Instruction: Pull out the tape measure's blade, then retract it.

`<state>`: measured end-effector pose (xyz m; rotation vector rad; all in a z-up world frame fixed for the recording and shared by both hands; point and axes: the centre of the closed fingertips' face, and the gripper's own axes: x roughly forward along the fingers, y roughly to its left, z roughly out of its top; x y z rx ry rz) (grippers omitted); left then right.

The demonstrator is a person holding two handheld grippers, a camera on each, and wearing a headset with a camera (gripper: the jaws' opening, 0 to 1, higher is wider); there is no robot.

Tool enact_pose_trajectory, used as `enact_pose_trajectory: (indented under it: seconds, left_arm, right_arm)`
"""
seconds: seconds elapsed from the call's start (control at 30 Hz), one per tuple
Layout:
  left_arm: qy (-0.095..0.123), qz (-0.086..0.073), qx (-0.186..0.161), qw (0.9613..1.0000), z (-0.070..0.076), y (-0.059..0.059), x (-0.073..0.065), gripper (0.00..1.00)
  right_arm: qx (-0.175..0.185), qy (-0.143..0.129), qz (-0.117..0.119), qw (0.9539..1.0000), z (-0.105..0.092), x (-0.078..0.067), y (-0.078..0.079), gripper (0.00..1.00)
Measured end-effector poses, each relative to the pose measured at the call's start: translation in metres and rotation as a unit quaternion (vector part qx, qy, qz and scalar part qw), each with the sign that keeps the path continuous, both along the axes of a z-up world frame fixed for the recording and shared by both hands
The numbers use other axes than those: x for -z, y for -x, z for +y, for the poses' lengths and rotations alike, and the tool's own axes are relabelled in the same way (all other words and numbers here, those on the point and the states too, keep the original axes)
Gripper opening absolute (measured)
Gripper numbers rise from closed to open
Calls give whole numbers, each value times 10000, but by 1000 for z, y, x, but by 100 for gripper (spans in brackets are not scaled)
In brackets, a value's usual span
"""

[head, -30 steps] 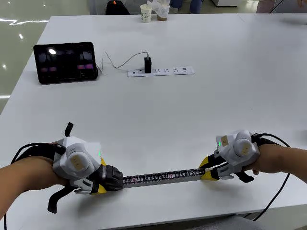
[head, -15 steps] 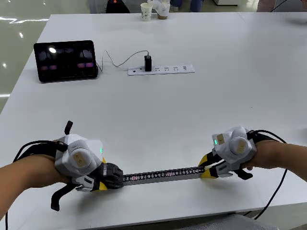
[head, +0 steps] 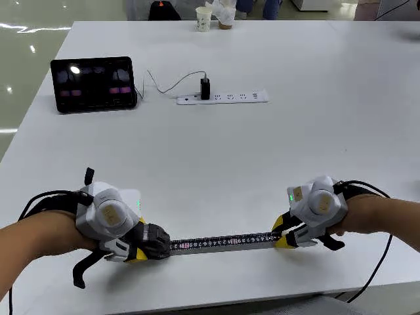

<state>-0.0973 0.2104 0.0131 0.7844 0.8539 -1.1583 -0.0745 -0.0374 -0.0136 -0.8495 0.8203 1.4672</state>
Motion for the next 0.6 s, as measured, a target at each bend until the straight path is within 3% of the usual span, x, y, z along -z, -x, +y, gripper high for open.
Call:
enact_pose_trajectory:
  seconds: [0.4, 0.6]
  left_arm:
    - [178, 18, -394, 9991, 8, -4, -9, 43]
    - [406, 47, -796, 9960, 10, -3, -14, 48]
  right_arm:
    - [171, -21, -11, 9999, 0, -2, -1, 15]
    - [550, -296, -35, 9980, 1, -13, -9, 21]
